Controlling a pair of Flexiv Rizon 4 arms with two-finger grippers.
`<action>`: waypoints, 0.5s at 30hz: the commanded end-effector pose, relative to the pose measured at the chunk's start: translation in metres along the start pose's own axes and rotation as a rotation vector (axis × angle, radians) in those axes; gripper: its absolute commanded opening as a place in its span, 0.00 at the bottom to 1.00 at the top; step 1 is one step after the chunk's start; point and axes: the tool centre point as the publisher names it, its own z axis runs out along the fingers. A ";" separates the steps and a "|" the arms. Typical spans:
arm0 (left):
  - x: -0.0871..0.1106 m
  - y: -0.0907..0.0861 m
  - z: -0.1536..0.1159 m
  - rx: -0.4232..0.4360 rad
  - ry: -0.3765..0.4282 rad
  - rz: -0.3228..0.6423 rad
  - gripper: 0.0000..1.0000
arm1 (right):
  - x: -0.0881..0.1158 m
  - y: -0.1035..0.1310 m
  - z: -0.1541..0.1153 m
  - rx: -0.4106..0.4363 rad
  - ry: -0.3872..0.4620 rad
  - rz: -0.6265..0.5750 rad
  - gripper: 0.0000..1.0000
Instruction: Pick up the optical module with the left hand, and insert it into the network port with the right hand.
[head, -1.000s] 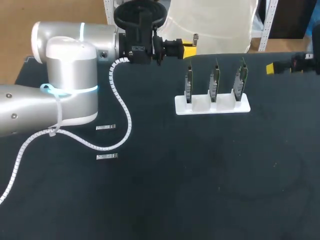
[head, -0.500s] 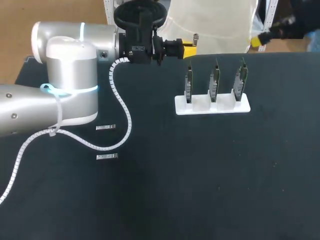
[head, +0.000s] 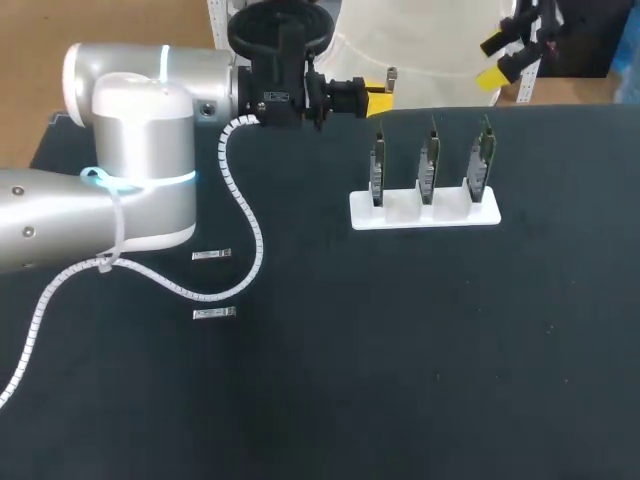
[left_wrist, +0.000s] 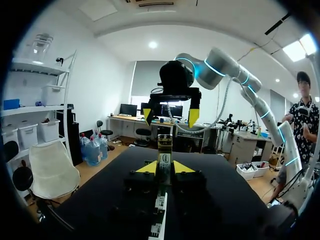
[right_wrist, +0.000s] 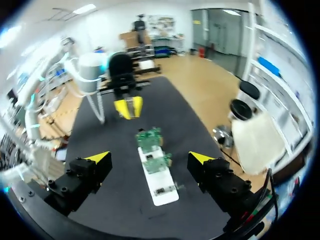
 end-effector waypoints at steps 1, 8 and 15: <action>0.001 0.000 0.001 -0.002 -0.004 0.001 0.00 | -0.010 0.003 0.009 -0.277 -0.025 -0.079 1.00; 0.001 0.000 0.001 -0.002 -0.004 0.001 0.00 | -0.019 0.015 0.028 -0.221 -0.021 -0.143 1.00; 0.001 0.000 0.001 -0.002 -0.004 0.001 0.00 | -0.025 0.018 0.040 -0.213 -0.021 -0.169 1.00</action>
